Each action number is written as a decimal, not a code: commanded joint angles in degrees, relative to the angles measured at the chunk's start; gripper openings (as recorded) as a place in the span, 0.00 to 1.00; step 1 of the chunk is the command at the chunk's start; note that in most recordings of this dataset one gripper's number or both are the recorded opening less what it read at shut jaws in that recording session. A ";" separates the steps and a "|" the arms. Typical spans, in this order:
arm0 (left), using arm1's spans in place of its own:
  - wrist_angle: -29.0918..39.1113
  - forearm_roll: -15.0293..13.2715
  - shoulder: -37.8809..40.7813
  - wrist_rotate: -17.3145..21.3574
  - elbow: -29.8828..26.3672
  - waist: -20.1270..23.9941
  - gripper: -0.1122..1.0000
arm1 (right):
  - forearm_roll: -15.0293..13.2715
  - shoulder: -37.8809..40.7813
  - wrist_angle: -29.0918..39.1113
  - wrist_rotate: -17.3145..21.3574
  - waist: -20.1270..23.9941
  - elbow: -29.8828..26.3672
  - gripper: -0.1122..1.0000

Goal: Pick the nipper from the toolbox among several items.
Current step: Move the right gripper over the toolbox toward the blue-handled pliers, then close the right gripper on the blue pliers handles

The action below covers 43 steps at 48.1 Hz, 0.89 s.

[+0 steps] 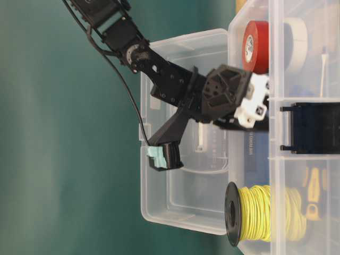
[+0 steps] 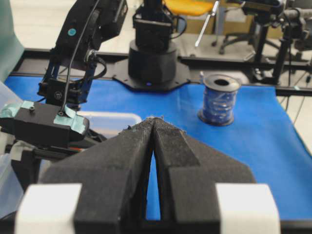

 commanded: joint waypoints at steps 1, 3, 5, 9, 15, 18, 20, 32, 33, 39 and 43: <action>-0.26 -0.09 0.44 -0.18 -0.53 0.00 0.10 | -0.09 0.00 -0.18 -0.18 0.09 -0.53 0.64; -0.35 -0.09 0.44 -0.18 -0.53 0.00 0.10 | -0.09 0.00 -0.18 -0.18 0.18 -0.53 0.56; -0.26 -0.09 0.44 -0.18 -0.53 0.00 0.10 | 0.00 0.00 -0.18 -0.18 0.26 -0.53 0.46; -0.09 -0.09 0.35 -0.26 -0.53 0.00 0.10 | 0.18 0.00 0.00 -0.18 0.44 -0.62 0.25; 0.00 -0.18 0.26 -0.26 -0.53 0.00 0.10 | 0.35 -0.62 0.44 -0.09 0.44 -0.62 0.22; 0.09 -0.18 0.18 -0.26 -0.53 0.00 0.10 | 0.44 -1.49 0.79 0.09 0.44 -0.62 0.22; 0.09 -0.18 0.09 -0.26 -0.62 0.00 0.10 | 0.35 -2.64 0.97 0.35 0.44 -0.62 0.22; 0.09 -0.18 -0.09 -0.26 -0.62 0.00 0.10 | 0.35 -11.43 2.46 1.05 -0.09 -0.26 0.22; 0.09 -0.18 -0.09 -0.26 -0.62 0.00 0.10 | 0.35 -12.22 2.64 1.14 -0.09 -0.26 0.22; 0.09 -0.18 -0.09 -0.26 -0.62 0.00 0.10 | 0.44 -17.67 4.48 1.41 0.18 -0.18 0.22; 0.09 -0.18 -0.09 -0.26 -0.70 0.00 0.10 | 0.44 -21.09 5.10 1.85 1.23 0.26 0.22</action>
